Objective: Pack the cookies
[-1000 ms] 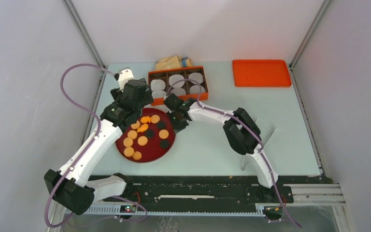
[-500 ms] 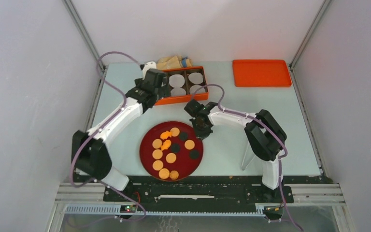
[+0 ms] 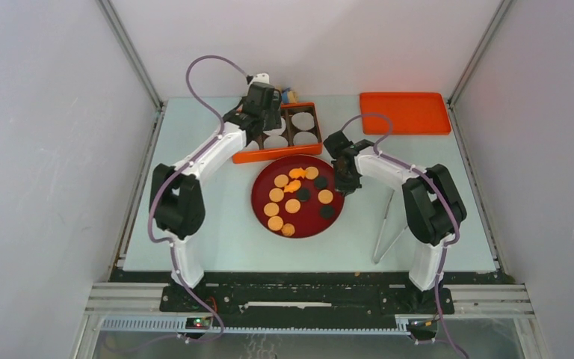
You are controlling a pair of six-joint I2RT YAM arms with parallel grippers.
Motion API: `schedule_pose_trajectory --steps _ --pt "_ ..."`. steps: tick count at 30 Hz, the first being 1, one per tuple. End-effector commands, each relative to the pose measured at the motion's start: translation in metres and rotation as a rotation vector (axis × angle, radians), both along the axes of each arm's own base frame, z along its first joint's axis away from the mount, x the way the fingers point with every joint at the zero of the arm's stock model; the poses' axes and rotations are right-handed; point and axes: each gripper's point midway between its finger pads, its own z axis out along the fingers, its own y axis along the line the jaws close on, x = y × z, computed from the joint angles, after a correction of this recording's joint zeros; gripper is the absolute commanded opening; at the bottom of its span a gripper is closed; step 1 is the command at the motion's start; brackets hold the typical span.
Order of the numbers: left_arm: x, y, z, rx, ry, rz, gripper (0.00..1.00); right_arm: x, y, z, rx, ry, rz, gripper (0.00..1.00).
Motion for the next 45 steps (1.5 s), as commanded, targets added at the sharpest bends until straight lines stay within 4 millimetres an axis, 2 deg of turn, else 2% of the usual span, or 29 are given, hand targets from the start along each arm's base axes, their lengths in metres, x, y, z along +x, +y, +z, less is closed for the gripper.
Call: schedule_pose_trajectory --steps 1,3,4,5,9,11,15,19,21,23,26,31,37,42,45 --pt "0.027 -0.018 -0.004 0.009 -0.013 -0.048 0.56 -0.013 0.008 0.016 -0.025 -0.03 0.047 0.03" --pt "0.036 -0.022 -0.015 0.025 0.007 -0.051 0.47 -0.021 0.012 0.013 -0.025 -0.012 0.067 0.0" --pt "0.04 -0.024 -0.021 0.033 0.019 -0.054 0.46 -0.027 0.015 0.013 -0.025 -0.003 0.078 0.0" --pt "0.043 -0.027 -0.035 0.043 0.046 -0.061 0.45 -0.032 0.018 0.012 -0.023 0.005 0.09 0.0" --pt "0.052 -0.035 -0.057 0.056 0.092 -0.081 0.45 -0.057 0.027 0.007 -0.027 0.041 0.129 0.0" --pt "0.054 -0.035 -0.067 0.063 0.105 -0.081 0.45 -0.063 0.031 0.006 -0.023 0.047 0.128 0.02" --pt "0.057 -0.037 -0.085 0.082 0.126 -0.089 0.45 -0.058 0.033 0.006 -0.003 0.036 0.102 0.32" --pt "0.053 -0.037 -0.098 0.086 0.154 -0.101 0.45 -0.054 0.026 0.018 0.001 0.009 0.081 0.56" --pt "0.05 -0.038 -0.103 0.079 0.169 -0.102 0.43 -0.051 0.024 0.03 0.017 -0.022 0.075 0.61" --pt "0.045 -0.04 -0.108 0.064 0.187 -0.112 0.39 -0.044 0.022 0.046 0.045 -0.062 0.058 0.6" --pt "0.03 -0.04 -0.12 0.049 0.234 -0.116 0.34 -0.023 0.016 0.07 0.083 -0.133 0.02 0.56" --pt "-0.006 -0.027 -0.14 0.053 0.307 -0.096 0.3 0.034 -0.005 0.102 0.076 -0.233 -0.05 0.55" --pt "-0.044 -0.009 -0.163 0.071 0.373 -0.078 0.28 0.096 -0.022 0.093 0.076 -0.25 -0.137 0.55" --pt "-0.047 -0.004 -0.152 0.074 0.35 -0.061 0.29 0.137 -0.045 0.073 0.066 -0.236 -0.204 0.54" --pt "-0.043 -0.005 -0.128 0.056 0.292 -0.058 0.29 0.165 -0.069 0.067 0.045 -0.258 -0.268 0.54"
